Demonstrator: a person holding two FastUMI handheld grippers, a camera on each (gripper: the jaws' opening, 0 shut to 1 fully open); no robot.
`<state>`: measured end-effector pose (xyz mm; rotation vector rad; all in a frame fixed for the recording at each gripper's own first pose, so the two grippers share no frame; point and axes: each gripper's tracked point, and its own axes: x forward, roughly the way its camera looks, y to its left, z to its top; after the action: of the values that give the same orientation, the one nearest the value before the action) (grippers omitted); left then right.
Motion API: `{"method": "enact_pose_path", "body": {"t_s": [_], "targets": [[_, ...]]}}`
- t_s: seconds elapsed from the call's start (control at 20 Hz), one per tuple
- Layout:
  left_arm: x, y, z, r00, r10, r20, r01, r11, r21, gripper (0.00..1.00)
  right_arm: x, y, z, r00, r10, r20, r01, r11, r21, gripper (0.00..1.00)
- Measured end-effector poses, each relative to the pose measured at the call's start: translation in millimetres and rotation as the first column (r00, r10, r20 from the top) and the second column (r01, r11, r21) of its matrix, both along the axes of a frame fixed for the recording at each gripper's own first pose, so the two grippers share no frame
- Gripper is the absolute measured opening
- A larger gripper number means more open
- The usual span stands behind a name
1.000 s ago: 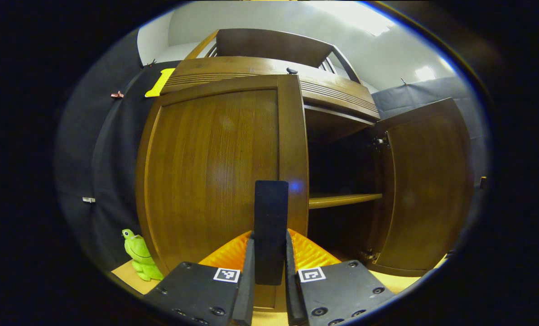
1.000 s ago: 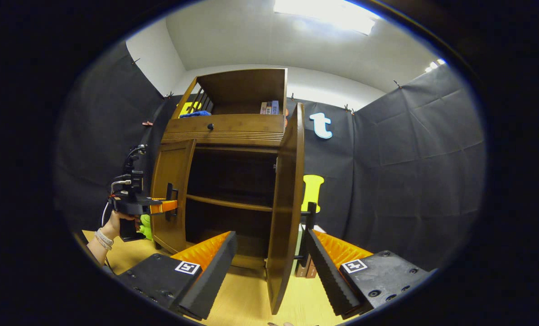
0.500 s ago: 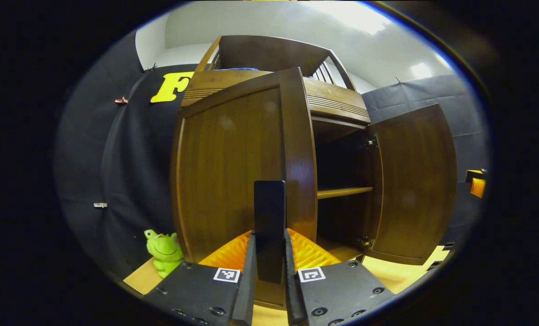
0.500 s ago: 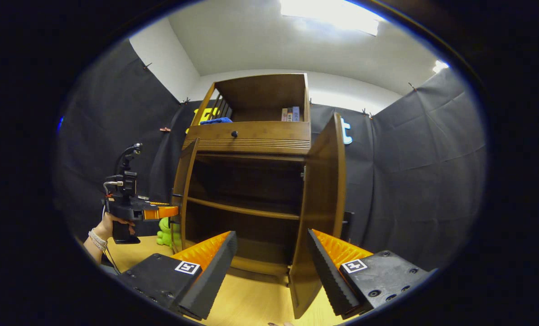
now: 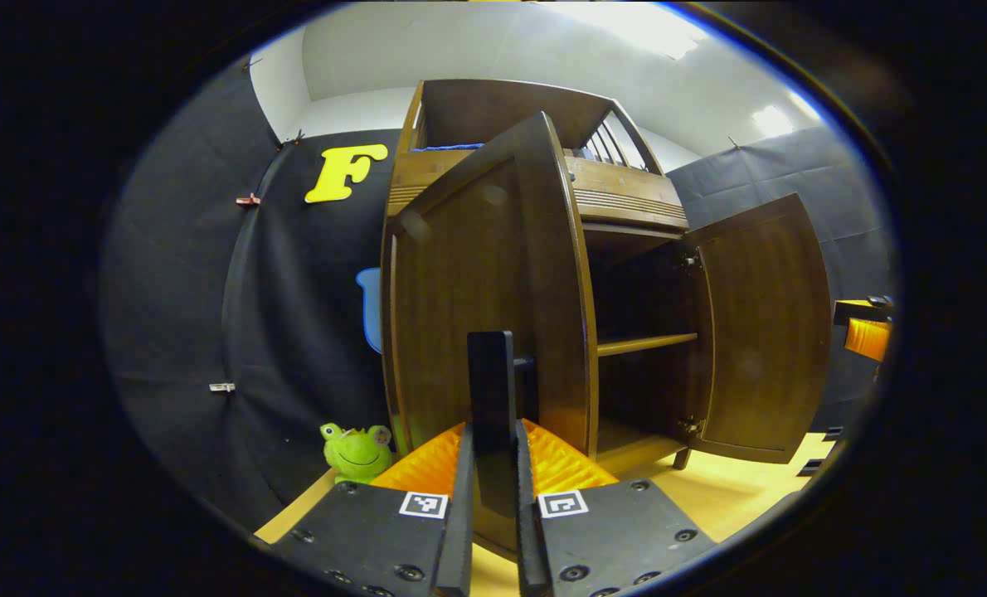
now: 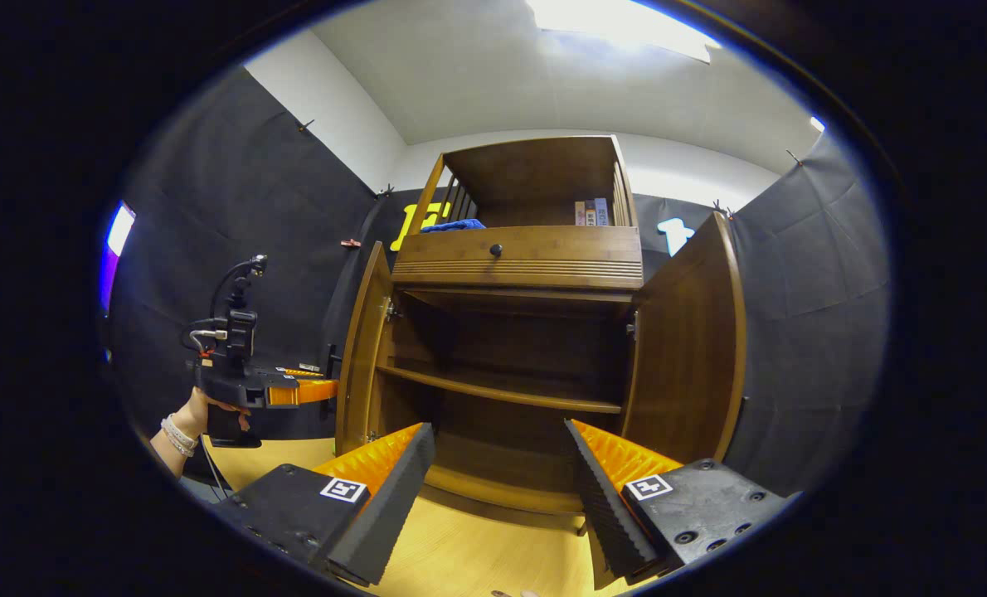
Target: Open the right door of the double-door shoe cabinet with the right hand, and open the left door with the left hand.
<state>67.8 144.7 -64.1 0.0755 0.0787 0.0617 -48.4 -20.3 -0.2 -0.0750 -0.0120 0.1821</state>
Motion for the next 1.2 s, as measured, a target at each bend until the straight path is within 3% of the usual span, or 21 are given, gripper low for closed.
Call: {"method": "enact_pose_path", "body": {"t_s": [0.6, 1.0, 1.2], "targets": [[-36.1, 59.3, 7.4, 0.992, 0.126, 0.012, -0.127, 0.992, 0.023, 0.1, 14.0, 40.8, -10.1, 0.997, 0.079, -0.024, -0.079, 0.997, 0.023, 0.99], [-48.2, 96.2, 10.0, 0.975, 0.22, 0.013, -0.22, 0.975, 0.012, 0.03, 21.2, 41.0, -16.6, 0.996, 0.078, -0.036, -0.077, 0.996, 0.041, 0.97], [-63.2, 102.4, 10.6, 0.966, 0.26, 0.005, -0.26, 0.965, 0.029, 0.05, 22.6, 40.9, -16.2, 0.996, 0.079, -0.042, -0.078, 0.996, 0.043, 0.99]]}}
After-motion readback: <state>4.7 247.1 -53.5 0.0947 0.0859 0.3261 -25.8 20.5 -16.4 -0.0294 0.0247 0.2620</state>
